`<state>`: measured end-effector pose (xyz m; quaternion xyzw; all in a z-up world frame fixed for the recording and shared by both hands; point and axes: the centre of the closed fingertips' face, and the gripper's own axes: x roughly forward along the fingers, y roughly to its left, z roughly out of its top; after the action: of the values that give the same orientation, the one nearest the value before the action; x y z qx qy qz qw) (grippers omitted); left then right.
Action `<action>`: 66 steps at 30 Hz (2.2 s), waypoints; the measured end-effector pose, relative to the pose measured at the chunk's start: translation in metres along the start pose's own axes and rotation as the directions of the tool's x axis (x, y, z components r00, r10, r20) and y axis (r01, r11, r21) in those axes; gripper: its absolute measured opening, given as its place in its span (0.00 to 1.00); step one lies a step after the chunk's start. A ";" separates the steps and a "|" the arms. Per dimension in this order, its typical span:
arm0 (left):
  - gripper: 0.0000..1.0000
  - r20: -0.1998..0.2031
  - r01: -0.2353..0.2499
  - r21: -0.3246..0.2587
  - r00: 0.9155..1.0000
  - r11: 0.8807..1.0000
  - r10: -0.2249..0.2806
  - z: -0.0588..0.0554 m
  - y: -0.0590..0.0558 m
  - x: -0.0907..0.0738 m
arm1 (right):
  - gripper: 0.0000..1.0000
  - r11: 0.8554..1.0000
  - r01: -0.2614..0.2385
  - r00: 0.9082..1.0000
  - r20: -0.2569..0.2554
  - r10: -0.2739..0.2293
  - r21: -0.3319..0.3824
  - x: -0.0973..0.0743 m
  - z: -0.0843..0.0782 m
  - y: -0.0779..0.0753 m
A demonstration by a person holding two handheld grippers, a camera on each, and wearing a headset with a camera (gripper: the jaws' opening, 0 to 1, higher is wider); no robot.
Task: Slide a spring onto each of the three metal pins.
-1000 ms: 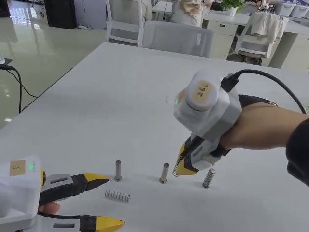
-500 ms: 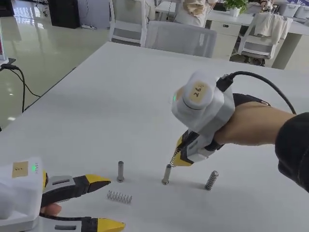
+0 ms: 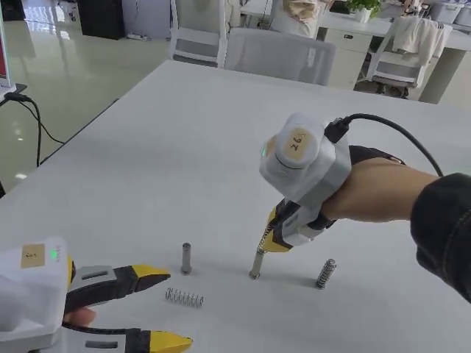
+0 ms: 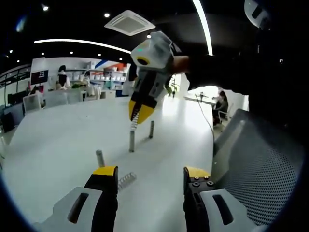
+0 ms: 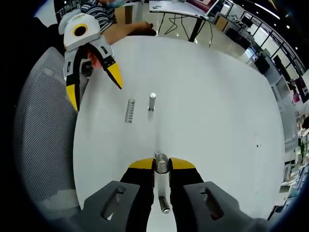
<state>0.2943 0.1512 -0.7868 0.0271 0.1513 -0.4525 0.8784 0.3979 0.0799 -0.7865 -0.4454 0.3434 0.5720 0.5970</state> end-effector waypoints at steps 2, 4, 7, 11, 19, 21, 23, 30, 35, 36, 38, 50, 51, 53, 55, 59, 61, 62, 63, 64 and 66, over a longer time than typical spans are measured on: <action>0.49 0.000 0.000 0.000 1.000 1.000 0.000 0.000 0.000 0.000 | 0.08 1.000 -0.001 1.000 -0.001 0.001 0.002 0.001 0.000 0.000; 0.49 0.000 0.000 -0.001 1.000 1.000 0.000 0.000 0.000 0.000 | 0.08 1.000 -0.004 1.000 -0.003 0.004 0.003 0.003 -0.001 0.000; 0.49 -0.001 -0.003 -0.002 1.000 1.000 0.003 -0.001 0.001 0.000 | 0.08 1.000 -0.009 1.000 -0.005 0.009 0.005 0.005 -0.002 -0.001; 0.48 -0.002 -0.003 -0.003 1.000 1.000 0.003 -0.001 0.000 0.000 | 0.08 1.000 -0.013 1.000 -0.006 0.014 0.007 0.006 -0.002 -0.001; 0.48 -0.002 -0.004 -0.007 1.000 1.000 0.004 -0.003 0.001 0.000 | 0.08 1.000 -0.023 1.000 -0.015 0.024 0.008 0.012 -0.002 0.000; 0.48 -0.002 -0.004 -0.008 1.000 1.000 0.004 -0.003 0.001 0.000 | 0.08 1.000 -0.027 0.999 -0.020 0.027 0.008 0.014 -0.003 0.001; 0.48 -0.002 -0.005 -0.008 1.000 1.000 0.005 -0.004 0.001 0.000 | 0.08 1.000 -0.029 0.999 -0.023 0.030 0.010 0.016 -0.004 0.001; 0.48 -0.003 -0.005 -0.010 1.000 1.000 0.005 -0.005 0.002 0.000 | 0.08 0.999 -0.037 0.999 -0.035 0.038 0.016 0.024 -0.007 0.001; 0.48 -0.005 -0.006 -0.012 1.000 1.000 0.006 -0.005 0.002 0.000 | 0.08 0.998 -0.050 0.998 -0.041 0.051 0.025 0.030 -0.010 0.002; 0.48 -0.006 -0.006 -0.012 1.000 1.000 0.005 -0.005 0.002 0.000 | 0.08 0.998 -0.050 0.998 -0.042 0.051 0.027 0.031 -0.010 0.002; 0.48 -0.007 -0.005 -0.013 1.000 1.000 0.005 -0.006 0.002 0.000 | 0.08 0.998 -0.055 0.997 -0.047 0.056 0.030 0.034 -0.011 0.003; 0.47 -0.011 -0.005 -0.016 1.000 1.000 0.005 -0.007 0.001 0.000 | 0.08 0.997 -0.070 0.995 -0.071 0.071 0.020 0.046 -0.014 0.008; 0.47 -0.011 -0.004 -0.016 1.000 1.000 0.004 -0.007 0.001 0.001 | 0.08 0.997 -0.071 0.995 -0.071 0.072 0.021 0.047 -0.014 0.008; 0.47 -0.011 -0.004 -0.015 1.000 1.000 0.004 -0.007 0.001 0.001 | 0.08 0.997 -0.072 0.995 -0.074 0.073 0.023 0.050 -0.015 0.009; 0.47 -0.012 -0.003 -0.015 1.000 1.000 0.003 -0.007 0.001 0.001 | 0.08 0.997 -0.072 0.994 -0.078 0.074 0.022 0.052 -0.017 0.010; 0.47 -0.014 -0.001 -0.016 1.000 1.000 0.001 -0.007 0.000 0.001 | 0.08 0.997 -0.077 0.994 -0.082 0.079 0.023 0.055 -0.020 0.012; 0.47 -0.014 -0.001 -0.018 1.000 1.000 0.001 -0.007 0.000 0.001 | 0.08 0.997 -0.079 0.993 -0.083 0.081 0.024 0.056 -0.021 0.013; 0.47 -0.014 -0.001 -0.018 1.000 1.000 0.001 -0.007 0.000 0.001 | 0.08 0.996 -0.081 0.993 -0.084 0.083 0.026 0.057 -0.022 0.013; 0.47 -0.013 -0.001 -0.019 1.000 1.000 0.001 -0.007 -0.001 0.001 | 0.09 0.996 -0.083 0.993 -0.086 0.085 0.028 0.057 -0.022 0.014; 0.47 -0.013 -0.002 -0.019 1.000 1.000 0.001 -0.007 -0.001 0.001 | 0.09 0.996 -0.084 0.992 -0.088 0.086 0.029 0.059 -0.023 0.014; 0.47 -0.013 -0.003 -0.019 1.000 1.000 0.003 -0.007 0.000 0.001 | 0.09 0.996 -0.084 0.993 -0.081 0.086 0.034 0.058 -0.022 0.014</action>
<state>0.2928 0.1517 -0.7937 0.0221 0.1611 -0.4496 0.8783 0.3927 0.0806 -0.8504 -0.4445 0.3950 0.5728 0.5641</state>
